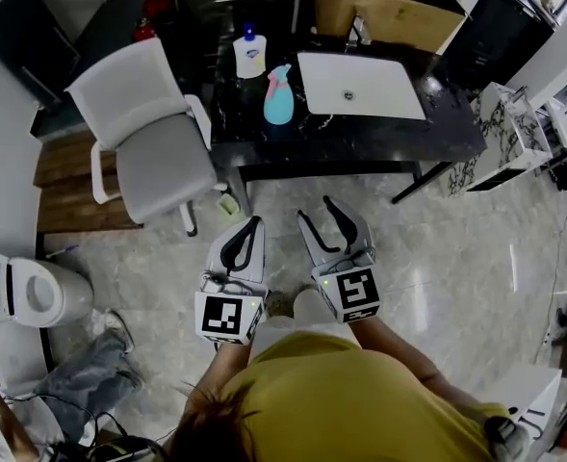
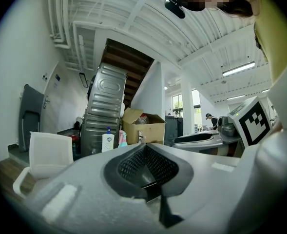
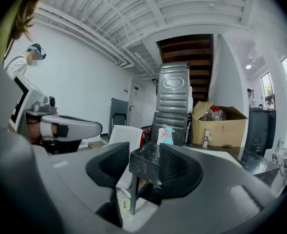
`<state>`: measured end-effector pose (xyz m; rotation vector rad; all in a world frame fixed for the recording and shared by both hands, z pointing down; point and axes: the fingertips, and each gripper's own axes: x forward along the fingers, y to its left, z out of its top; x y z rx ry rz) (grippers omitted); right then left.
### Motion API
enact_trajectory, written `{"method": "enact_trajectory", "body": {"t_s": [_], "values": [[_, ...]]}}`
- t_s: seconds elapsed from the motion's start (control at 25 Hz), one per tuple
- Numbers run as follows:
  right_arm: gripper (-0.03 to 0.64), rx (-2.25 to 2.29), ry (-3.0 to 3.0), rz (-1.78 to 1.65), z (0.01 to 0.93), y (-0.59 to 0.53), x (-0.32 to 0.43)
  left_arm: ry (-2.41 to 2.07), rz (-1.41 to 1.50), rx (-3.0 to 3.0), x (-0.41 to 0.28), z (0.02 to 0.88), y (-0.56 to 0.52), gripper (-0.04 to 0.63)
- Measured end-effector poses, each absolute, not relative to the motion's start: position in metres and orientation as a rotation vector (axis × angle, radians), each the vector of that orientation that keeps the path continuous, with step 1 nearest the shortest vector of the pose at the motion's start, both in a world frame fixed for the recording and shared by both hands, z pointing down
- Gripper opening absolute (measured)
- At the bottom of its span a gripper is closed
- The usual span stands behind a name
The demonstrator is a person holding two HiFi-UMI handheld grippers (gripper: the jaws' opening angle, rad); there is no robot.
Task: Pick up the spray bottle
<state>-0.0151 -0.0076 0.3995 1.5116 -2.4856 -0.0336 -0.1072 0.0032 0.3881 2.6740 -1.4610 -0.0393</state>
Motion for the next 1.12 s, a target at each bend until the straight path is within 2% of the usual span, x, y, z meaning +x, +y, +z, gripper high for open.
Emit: {"method": "enact_trajectory", "body": {"t_s": [0.32,0.64,1.12], "values": [[0.193,1.524,-2.491,-0.041,0.402,-0.044,-0.014,-1.455,-0.047,2.673,-0.108,0.393,-0.027,0.003],[0.196,1.501,-2.518,-0.101,0.410,-0.125,-0.010,-1.472,-0.026,2.723,-0.092,0.389,-0.097,0.003],[0.257,1.333,-2.563,-0.037,0.454,-0.259,-0.005,-1.542,-0.002,2.612,-0.083,0.412,-0.220,0.003]]}}
